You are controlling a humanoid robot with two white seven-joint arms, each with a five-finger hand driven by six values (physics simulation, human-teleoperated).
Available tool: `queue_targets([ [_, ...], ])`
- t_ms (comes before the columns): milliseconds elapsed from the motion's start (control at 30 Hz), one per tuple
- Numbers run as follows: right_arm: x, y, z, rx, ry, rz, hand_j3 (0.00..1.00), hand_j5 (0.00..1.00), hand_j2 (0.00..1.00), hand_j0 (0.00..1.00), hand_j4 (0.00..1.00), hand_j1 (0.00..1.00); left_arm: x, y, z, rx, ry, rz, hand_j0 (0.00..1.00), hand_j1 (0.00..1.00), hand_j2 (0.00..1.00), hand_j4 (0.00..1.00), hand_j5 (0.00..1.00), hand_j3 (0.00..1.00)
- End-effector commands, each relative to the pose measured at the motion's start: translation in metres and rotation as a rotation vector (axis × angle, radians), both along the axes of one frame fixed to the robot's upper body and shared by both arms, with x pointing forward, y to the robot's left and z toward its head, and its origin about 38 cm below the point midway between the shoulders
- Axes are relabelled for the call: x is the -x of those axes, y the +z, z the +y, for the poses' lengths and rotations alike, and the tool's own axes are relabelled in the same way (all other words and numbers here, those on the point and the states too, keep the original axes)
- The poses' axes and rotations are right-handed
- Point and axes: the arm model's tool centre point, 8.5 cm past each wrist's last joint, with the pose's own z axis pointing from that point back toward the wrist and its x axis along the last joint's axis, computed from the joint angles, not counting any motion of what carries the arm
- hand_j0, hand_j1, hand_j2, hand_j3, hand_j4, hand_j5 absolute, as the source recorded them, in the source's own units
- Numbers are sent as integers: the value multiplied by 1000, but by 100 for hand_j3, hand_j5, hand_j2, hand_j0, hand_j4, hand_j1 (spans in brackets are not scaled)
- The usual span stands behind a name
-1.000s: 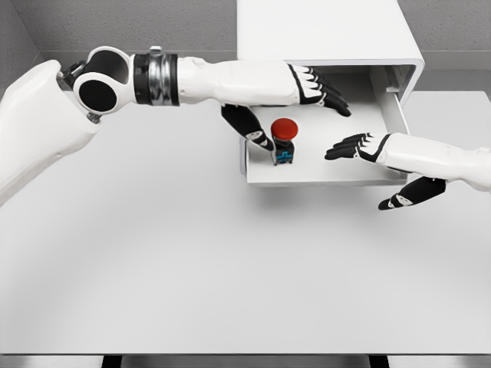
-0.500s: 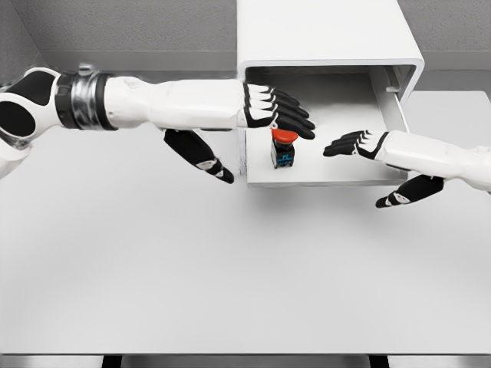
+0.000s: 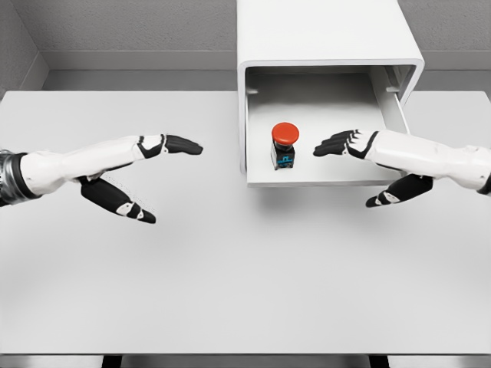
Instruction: Slide open multi-storey tabletop storage cabinets and put open load switch and slide close multi-storey tabletop storage cabinets
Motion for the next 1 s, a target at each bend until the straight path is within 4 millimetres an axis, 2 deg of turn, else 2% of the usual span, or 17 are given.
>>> queue_targets([
  [0, -2, -1, -1, 0, -6, 1, 100, 100, 100, 100, 100, 100, -6, 13, 11, 17, 38, -26, 100, 100, 100, 100, 100, 100],
  [100, -7, -4, -3, 10, -15, 7, 100, 100, 100, 100, 100, 100, -2, -1, 10, 20, 40, 4, 100, 100, 100, 100, 100, 100],
  [233, -10, -8, 4, 5, -1, 20, 100, 100, 100, 100, 100, 100, -1, -7, 10, -11, 41, -2, 100, 100, 100, 100, 100, 100],
  [333, -14, -7, 0, 7, -14, 14, 100, 100, 100, 100, 100, 100, -7, -12, 10, -19, 60, -12, 100, 100, 100, 100, 100, 100],
  [500, -24, -8, 1, -6, -29, 14, 100, 100, 100, 100, 100, 100, -10, -12, 5, -20, 63, -40, 100, 100, 100, 100, 100, 100],
  [967, -41, -10, 3, 2, -39, 23, 100, 100, 100, 100, 100, 100, -11, -16, 14, -39, 81, -24, 100, 100, 100, 100, 100, 100],
])
